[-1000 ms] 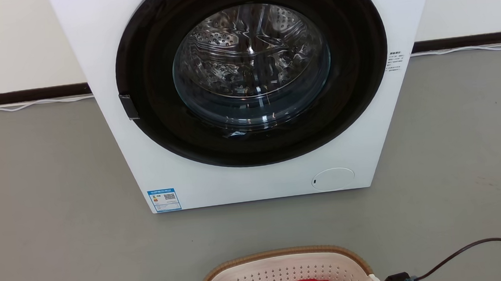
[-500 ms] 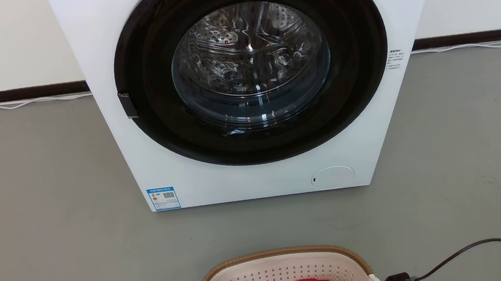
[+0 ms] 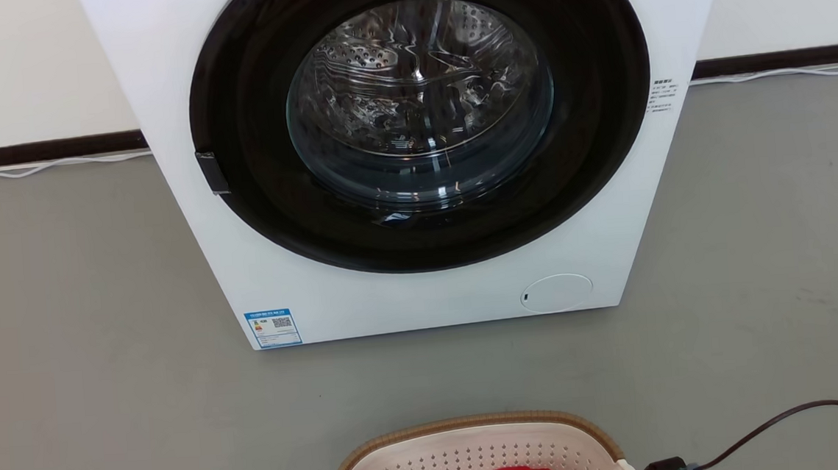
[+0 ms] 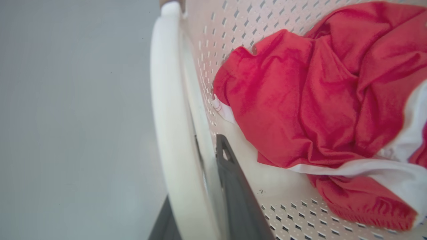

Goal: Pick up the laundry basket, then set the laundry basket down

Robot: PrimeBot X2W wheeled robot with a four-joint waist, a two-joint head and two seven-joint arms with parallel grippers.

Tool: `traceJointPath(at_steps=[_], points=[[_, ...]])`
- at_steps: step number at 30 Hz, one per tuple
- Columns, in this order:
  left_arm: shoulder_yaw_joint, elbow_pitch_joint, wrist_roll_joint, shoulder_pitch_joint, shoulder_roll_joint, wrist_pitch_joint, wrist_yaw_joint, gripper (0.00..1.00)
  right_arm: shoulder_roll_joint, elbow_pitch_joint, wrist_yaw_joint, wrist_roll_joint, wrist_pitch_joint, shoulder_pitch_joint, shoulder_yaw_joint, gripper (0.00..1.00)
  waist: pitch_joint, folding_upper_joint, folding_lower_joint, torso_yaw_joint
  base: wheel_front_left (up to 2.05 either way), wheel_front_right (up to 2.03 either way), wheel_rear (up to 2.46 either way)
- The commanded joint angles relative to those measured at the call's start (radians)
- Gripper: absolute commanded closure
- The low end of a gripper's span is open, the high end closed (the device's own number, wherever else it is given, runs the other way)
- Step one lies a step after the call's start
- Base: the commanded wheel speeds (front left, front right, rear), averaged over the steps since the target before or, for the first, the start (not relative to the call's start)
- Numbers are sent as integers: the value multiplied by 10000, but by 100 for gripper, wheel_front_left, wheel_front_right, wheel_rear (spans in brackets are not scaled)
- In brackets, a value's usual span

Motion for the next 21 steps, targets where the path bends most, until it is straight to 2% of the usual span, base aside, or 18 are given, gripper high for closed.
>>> traceJointPath(at_steps=[1, 12, 21], points=[[-25, -74, 25, -516, 56, -138, -31, 100, 112, -158, 175, -54, -233, -449, 252, 100, 27, -1, 1, 3, 0, 0, 0], [-171, 46, -105, -779, 56, -221, -42, 100, 112, -151, 175, 64, -485, -668, 352, 100, 500, -1, 1, 46, 0, 0, 0], [-92, 326, -132, -1748, 60, -466, -68, 100, 112, -99, 175, 161, -1029, -1508, 203, 100, 1844, -1, 1, 65, 0, 0, 0]])
